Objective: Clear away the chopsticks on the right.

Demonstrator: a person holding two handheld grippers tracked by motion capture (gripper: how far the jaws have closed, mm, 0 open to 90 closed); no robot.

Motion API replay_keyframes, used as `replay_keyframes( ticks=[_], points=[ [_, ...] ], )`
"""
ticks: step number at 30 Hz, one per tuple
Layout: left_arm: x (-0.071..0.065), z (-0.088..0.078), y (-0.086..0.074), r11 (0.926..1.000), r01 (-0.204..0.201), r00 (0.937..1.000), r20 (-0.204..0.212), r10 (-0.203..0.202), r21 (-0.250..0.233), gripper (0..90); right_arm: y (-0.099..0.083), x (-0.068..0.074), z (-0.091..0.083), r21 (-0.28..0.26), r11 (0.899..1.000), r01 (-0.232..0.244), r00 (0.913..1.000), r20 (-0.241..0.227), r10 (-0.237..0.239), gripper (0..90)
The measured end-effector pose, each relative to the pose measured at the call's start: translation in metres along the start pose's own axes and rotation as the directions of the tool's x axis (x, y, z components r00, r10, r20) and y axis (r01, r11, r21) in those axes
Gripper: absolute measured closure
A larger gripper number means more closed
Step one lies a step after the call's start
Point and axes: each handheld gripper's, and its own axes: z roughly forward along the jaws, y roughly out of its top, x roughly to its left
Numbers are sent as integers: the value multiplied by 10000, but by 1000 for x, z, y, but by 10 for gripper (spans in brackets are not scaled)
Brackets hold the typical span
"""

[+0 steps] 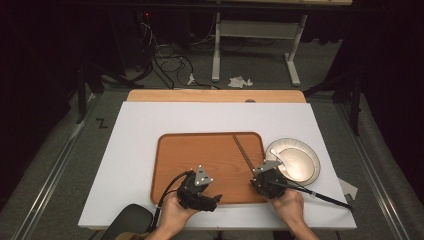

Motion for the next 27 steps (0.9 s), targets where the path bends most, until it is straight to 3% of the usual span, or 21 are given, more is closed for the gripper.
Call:
replay_keyframes(
  ticks=[3, 7, 11, 14, 16, 18, 22, 23, 25, 27],
  points=[
    [1, 1, 1, 10000, 49, 9999, 110, -49, 2, 245, 1, 1, -6, -344, 9994, 12, 9995, -311, -23, 770],
    [4, 3, 2, 9997, 242, 9989, 394, -245, 79, 245, 0, -2, -17, -814, 9967, 53, 9993, -373, -84, 714],
    [6, -1, 3, 9995, 309, 9987, 411, -307, -45, 245, -3, -1, -36, -1537, 9879, 202, 9970, -712, -315, 653],
    [5, -3, 2, 9994, 317, 9987, 395, -312, -111, 245, -11, -6, -52, -1801, 9830, 352, 9983, -387, -429, 627],
    [5, -5, 2, 9993, 346, 9987, 379, -340, -167, 244, -19, -11, -62, -2023, 9788, 321, 9992, -186, -366, 610],
    [7, -7, 3, 9987, 432, 9983, 403, -421, -263, 244, -29, -21, -68, -2173, 9759, -221, 9990, -420, 133, 599],
    [9, -9, 2, 9977, 569, 9981, 243, -561, -366, 243, -44, -34, -76, -2398, 9692, -562, 9982, -341, 495, 596],
    [9, -9, 2, 9977, 546, 9983, 202, -538, -410, 242, -49, -37, -77, -2460, 9654, -866, 9957, -529, 759, 592],
    [10, -10, 2, 9970, 597, 9981, 147, -590, -498, 240, -53, -36, -76, -2287, 9713, -659, 9978, -231, 623, 589],
    [12, -11, 2, 9950, 768, 9970, 0, -769, -642, 237, -53, -35, -74, -2417, 9680, -681, 9975, -321, 622, 579]
  ],
)
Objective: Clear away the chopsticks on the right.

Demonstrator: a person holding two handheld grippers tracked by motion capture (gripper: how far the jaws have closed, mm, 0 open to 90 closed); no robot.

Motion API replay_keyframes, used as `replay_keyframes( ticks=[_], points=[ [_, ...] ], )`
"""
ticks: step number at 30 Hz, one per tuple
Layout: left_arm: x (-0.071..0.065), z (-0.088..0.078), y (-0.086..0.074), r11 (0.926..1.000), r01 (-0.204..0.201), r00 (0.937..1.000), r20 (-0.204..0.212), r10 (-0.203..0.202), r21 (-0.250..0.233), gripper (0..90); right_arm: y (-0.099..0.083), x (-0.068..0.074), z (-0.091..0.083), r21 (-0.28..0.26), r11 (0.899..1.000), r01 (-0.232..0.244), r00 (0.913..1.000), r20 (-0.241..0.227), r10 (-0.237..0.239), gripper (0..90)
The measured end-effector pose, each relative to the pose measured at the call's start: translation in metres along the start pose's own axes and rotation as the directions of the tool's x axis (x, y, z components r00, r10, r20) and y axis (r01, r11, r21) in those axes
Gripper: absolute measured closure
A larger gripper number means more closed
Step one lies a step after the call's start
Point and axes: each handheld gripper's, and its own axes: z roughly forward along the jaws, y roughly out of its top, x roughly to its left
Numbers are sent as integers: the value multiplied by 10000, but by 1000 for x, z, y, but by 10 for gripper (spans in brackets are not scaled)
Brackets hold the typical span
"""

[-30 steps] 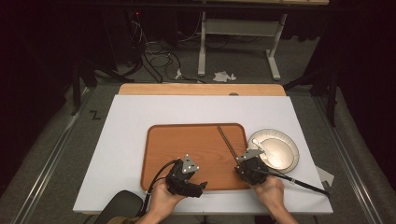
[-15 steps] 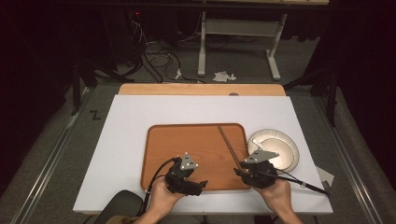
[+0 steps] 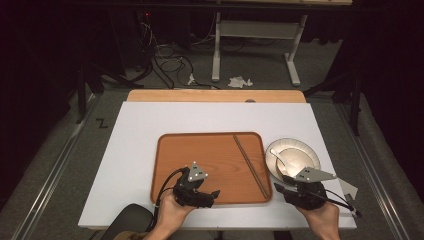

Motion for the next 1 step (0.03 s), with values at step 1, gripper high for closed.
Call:
replay_keyframes(
  ticks=[1],
  points=[
    [1, 0, 0, 10000, 58, 10000, -28, -58, -34, 236, 0, -1, 1, -30, 9999, -153, 9998, -158, 153, 574]
  ],
)
